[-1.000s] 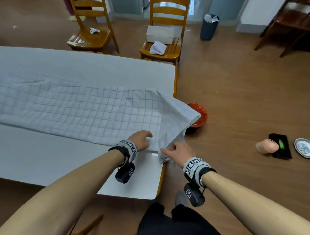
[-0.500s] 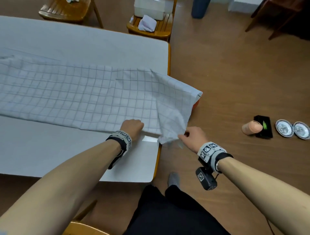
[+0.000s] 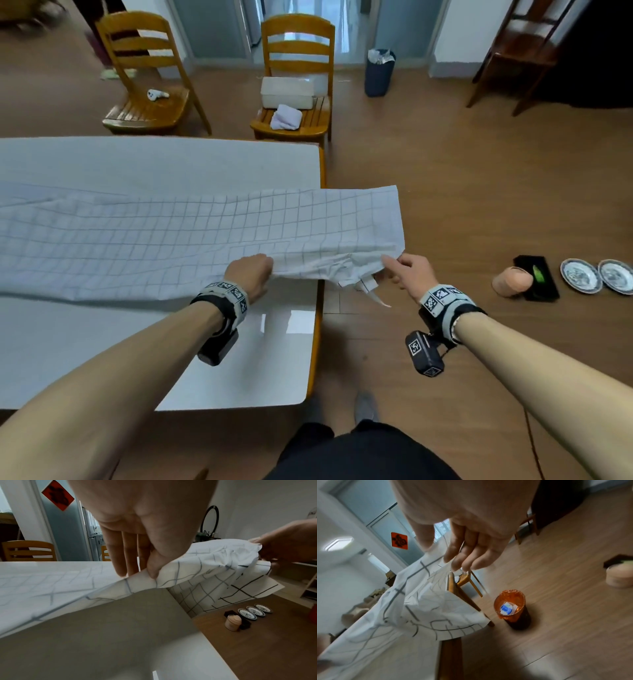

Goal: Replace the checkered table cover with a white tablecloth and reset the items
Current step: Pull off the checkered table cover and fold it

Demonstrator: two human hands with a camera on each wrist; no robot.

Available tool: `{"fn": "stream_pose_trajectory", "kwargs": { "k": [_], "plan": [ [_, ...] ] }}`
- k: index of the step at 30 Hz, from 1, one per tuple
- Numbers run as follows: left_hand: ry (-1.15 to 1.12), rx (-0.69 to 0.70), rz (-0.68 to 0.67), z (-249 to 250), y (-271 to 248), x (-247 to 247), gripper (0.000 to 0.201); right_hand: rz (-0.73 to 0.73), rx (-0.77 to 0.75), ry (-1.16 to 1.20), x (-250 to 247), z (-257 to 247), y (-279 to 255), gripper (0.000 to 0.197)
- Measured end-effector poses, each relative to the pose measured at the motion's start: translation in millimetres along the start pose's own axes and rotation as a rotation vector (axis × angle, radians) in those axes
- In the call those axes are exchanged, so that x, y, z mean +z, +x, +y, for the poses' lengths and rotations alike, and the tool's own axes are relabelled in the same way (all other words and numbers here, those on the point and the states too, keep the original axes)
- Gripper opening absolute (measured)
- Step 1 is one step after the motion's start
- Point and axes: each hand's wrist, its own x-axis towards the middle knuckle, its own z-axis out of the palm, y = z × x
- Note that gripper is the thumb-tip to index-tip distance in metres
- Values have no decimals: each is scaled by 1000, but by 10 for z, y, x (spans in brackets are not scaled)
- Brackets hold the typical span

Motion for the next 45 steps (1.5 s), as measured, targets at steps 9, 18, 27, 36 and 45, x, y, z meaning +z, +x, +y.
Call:
{"fn": "stream_pose_trajectory", "kwargs": {
  "k": [9,18,27,36,45],
  "plan": [
    [49,-13,59,92,57,-334,2,-43,-68,-31,459,-269,-82,43],
    [39,15,110,260,33,-258,14,-33,-146,0,392,-422,-8,29],
    [75,39,56,760,234,-294,5,-129,-197,-138,342,-420,-74,64],
    [144,27,29,765,235,-480,9,-265,19,-577,173,-568,-66,25],
    [144,-104,76,215,232,-1020,15,-90,48,-827,-792,-269,-26,17]
  ]
}}
